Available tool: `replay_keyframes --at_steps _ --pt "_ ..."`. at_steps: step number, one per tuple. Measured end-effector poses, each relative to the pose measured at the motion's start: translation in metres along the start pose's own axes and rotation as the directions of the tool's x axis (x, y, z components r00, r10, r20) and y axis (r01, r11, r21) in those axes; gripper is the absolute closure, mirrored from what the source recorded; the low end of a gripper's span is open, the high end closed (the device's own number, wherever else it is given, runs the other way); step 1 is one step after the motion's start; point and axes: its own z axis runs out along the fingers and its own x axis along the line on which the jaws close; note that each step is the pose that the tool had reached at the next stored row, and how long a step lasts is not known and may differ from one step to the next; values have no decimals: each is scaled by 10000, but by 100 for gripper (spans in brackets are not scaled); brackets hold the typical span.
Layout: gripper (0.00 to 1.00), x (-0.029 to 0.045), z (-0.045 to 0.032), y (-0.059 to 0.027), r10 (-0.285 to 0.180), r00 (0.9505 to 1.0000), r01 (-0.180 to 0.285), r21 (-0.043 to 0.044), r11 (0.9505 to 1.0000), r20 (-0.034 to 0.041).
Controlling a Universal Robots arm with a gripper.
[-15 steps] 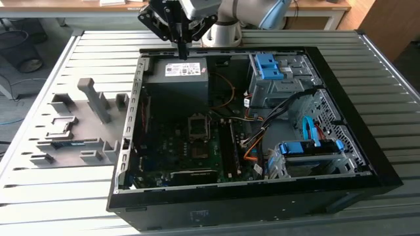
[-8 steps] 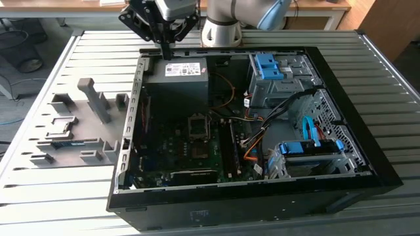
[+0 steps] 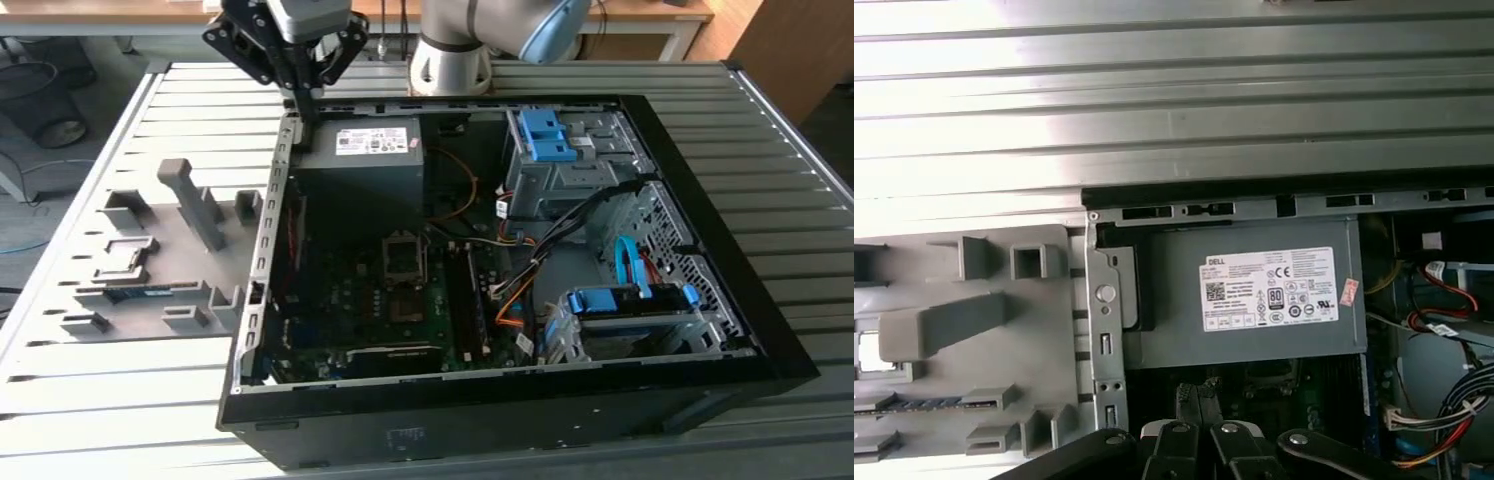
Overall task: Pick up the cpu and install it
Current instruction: 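Reach for the cpu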
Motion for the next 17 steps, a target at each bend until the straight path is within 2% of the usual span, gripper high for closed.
replay_keyframes --at_steps 4,15,17 --pt "90 92 -3 -7 1 10000 -1 1 10000 0" --pt "90 257 -7 -19 -1 10000 1 0 10000 0" --pt "90 326 -8 -25 1 10000 -1 0 10000 0"
